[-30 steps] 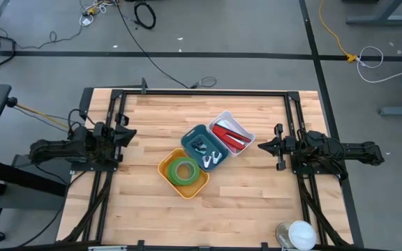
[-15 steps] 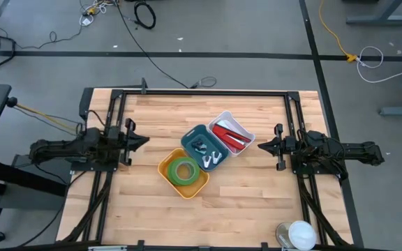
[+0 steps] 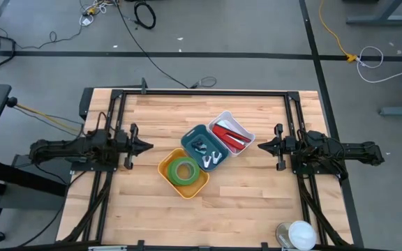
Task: Pick and place Stapler, Stapler remover, tape
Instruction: Return to Home Position
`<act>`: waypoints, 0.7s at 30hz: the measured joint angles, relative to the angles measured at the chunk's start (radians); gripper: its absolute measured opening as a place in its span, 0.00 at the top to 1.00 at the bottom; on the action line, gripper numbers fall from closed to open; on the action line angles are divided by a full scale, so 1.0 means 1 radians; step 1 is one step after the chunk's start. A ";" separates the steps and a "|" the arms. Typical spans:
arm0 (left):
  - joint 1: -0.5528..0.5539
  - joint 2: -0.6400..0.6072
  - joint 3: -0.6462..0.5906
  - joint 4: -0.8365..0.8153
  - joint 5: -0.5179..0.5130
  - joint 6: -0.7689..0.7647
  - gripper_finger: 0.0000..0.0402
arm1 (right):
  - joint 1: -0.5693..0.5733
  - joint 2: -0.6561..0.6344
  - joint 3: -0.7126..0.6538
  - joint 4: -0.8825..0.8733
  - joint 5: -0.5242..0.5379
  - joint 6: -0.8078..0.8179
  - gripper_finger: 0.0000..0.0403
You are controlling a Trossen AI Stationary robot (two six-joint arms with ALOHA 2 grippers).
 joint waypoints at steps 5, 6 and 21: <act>0.000 0.000 0.000 -0.009 0.006 0.011 0.98 | 0.000 0.000 0.000 0.000 0.000 0.000 1.00; 0.000 0.000 0.000 -0.011 0.006 0.013 0.98 | 0.000 0.000 0.000 0.000 0.000 0.000 1.00; 0.000 0.004 -0.001 0.016 0.014 0.007 0.98 | 0.000 0.000 0.000 0.000 0.000 0.000 1.00</act>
